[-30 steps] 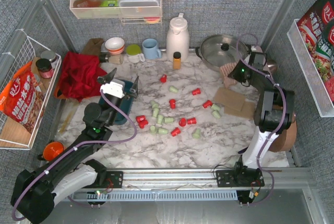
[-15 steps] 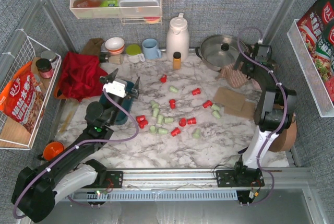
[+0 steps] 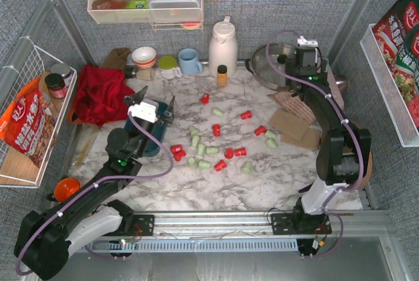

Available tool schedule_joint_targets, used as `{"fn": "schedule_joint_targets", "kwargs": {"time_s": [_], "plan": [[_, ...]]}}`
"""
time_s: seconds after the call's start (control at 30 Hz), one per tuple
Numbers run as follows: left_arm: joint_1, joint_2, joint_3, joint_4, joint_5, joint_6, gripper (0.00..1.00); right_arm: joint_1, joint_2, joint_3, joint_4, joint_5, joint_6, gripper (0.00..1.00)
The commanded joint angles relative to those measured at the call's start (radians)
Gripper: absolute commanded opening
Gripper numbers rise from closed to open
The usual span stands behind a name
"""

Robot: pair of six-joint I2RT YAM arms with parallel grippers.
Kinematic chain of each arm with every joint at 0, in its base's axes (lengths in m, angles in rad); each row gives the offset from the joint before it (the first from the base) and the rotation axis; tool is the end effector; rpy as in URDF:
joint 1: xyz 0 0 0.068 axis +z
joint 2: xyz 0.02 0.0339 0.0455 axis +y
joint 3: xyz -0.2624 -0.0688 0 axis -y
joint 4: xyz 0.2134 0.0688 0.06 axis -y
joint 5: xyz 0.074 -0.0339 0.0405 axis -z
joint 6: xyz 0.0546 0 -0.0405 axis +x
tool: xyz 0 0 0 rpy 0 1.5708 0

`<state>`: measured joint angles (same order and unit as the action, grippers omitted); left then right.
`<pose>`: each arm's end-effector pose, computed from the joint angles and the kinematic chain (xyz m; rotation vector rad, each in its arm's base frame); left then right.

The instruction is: Mix the coffee capsules in the storage basket

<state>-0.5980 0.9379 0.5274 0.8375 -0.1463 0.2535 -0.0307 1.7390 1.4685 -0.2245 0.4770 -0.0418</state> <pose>0.1705 -0.1065 0.3479 0.3539 1.0957 -0.2220 0.3924 -0.0371 0.3148 0.2827 2.0284 -0.5363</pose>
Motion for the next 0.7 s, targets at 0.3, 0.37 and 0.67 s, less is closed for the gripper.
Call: {"fn": "schedule_joint_targets", "kwargs": {"time_s": [0.3,0.37,0.67], "plan": [[0.001,-0.022,0.003,0.026,-0.013,-0.003,0.99,0.138,-0.378,-0.197,0.011,-0.079,-0.008,0.99],[0.001,-0.020,0.009,0.018,-0.030,-0.035,0.99,0.136,-0.455,-0.252,0.034,-0.106,0.050,0.99],[0.001,0.030,0.109,-0.172,-0.092,-0.146,0.99,0.037,-0.733,-0.550,0.156,-0.217,0.392,0.99]]}}
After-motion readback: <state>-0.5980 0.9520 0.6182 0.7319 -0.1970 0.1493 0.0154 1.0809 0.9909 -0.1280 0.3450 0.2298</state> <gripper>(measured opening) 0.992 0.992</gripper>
